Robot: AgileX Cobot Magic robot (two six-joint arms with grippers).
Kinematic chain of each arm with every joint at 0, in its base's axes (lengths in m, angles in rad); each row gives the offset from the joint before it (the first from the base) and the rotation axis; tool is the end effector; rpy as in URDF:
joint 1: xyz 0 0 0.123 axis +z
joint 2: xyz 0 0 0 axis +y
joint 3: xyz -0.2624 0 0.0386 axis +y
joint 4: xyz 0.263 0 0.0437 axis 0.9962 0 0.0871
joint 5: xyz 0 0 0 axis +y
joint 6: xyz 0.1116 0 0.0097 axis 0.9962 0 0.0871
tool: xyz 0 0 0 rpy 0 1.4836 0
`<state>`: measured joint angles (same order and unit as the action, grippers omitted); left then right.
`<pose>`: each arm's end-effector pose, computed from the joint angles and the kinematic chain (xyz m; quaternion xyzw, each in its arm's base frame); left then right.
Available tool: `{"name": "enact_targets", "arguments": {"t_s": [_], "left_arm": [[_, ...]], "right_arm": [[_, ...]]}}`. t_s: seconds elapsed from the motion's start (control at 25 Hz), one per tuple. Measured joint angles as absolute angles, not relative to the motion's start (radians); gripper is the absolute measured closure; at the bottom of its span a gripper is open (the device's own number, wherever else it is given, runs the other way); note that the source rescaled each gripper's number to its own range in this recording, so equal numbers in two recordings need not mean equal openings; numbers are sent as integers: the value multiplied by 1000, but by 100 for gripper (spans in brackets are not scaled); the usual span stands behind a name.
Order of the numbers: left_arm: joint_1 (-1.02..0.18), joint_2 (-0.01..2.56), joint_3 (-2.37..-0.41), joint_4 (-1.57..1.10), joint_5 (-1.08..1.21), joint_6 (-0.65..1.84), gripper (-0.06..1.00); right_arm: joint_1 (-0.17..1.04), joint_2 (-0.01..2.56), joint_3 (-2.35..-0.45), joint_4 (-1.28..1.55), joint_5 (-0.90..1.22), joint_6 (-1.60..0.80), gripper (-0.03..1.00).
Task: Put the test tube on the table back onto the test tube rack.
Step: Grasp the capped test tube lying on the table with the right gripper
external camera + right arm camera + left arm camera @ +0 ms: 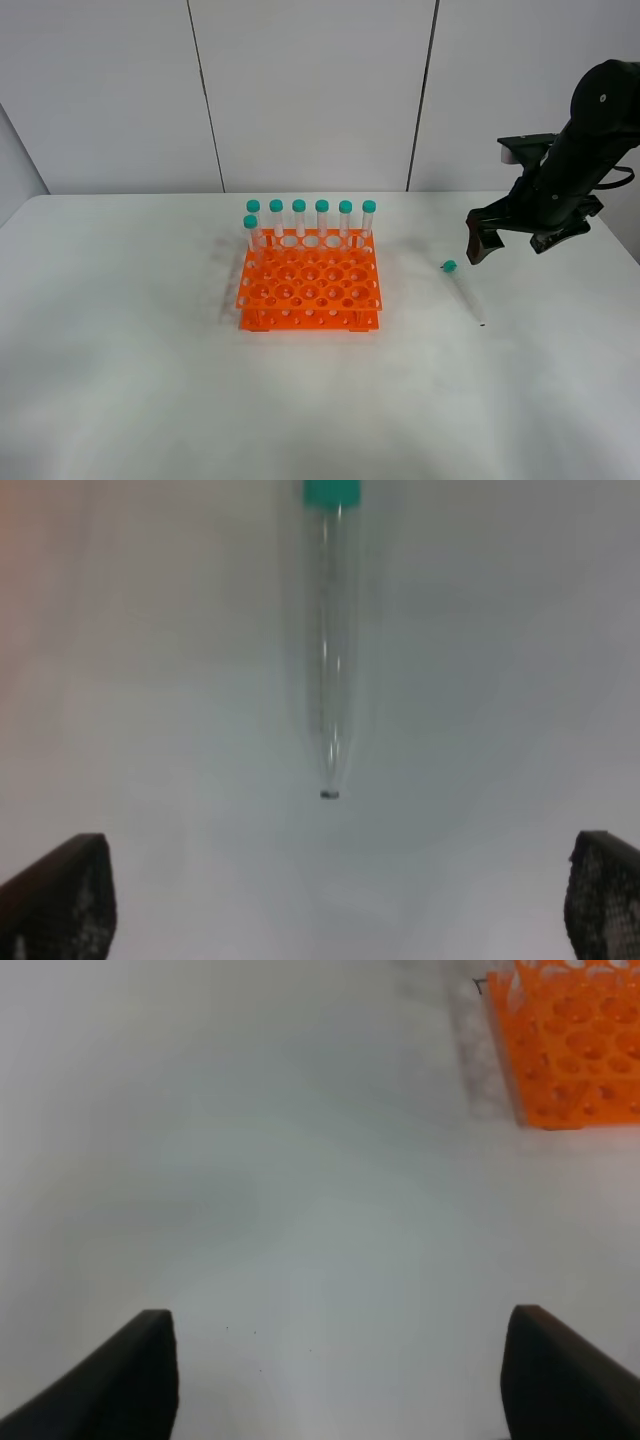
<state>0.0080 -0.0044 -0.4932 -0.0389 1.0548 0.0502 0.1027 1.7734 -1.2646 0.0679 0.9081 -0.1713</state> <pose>0.0475 -0.0034 0.2737 0.0186 0.8520 -0.0042 0.5233 0.3658 0.0437 0.1737 -0.1182 0.9853 0.0249 0.1211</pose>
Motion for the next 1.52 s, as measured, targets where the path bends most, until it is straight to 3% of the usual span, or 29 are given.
{"name": "enact_targets", "arguments": {"t_s": [0.68,1.52], "left_arm": [[8,-4,-493,-39,1055,50,-6],[8,-4,-493,-39,1055,50,-6]], "right_arm": [[103,2055,-1265,107,717,-195,-3],[103,2097,-1265,111,658,-207,-3]]}}
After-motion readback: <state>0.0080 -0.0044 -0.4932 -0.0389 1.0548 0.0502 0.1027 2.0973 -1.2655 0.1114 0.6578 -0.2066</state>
